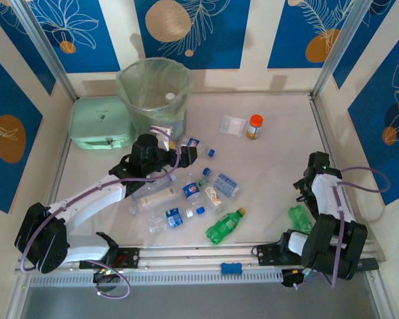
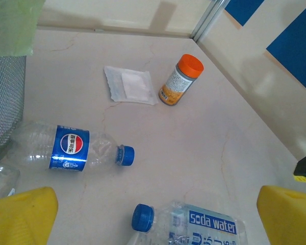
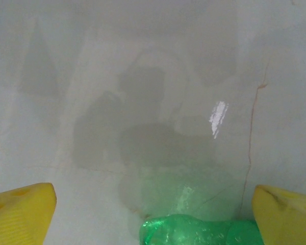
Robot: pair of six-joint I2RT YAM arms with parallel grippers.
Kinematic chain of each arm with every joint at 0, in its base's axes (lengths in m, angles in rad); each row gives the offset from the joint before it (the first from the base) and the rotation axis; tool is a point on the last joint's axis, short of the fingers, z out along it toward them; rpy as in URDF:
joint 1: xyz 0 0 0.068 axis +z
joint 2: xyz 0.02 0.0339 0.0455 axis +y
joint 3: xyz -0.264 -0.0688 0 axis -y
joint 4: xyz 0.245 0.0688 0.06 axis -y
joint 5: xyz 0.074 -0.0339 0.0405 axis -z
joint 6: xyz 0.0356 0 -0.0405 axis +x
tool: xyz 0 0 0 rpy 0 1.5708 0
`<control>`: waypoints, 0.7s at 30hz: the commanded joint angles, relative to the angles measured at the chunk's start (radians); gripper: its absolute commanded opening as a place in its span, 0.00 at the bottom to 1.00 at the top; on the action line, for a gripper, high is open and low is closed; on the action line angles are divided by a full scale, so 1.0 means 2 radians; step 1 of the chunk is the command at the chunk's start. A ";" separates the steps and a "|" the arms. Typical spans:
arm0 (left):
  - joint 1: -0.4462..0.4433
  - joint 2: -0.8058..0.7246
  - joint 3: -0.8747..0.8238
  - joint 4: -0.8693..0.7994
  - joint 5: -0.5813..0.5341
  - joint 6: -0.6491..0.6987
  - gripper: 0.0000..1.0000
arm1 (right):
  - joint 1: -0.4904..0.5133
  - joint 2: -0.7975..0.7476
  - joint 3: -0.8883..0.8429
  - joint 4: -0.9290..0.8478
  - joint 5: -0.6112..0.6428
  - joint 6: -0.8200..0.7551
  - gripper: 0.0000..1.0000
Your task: Put the plastic bottles in the bin
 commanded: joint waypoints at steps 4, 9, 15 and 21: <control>0.003 0.004 0.012 0.015 0.017 -0.010 1.00 | 0.020 -0.016 -0.006 -0.017 -0.022 0.027 0.99; 0.002 0.002 0.009 0.018 0.020 -0.012 1.00 | 0.036 -0.013 -0.010 -0.030 -0.045 0.054 0.99; 0.002 -0.006 -0.001 0.018 0.015 -0.009 1.00 | 0.120 -0.002 -0.010 -0.050 -0.057 0.120 0.99; 0.003 -0.018 -0.009 0.016 0.008 -0.005 1.00 | 0.230 0.045 0.042 -0.042 -0.073 0.160 0.99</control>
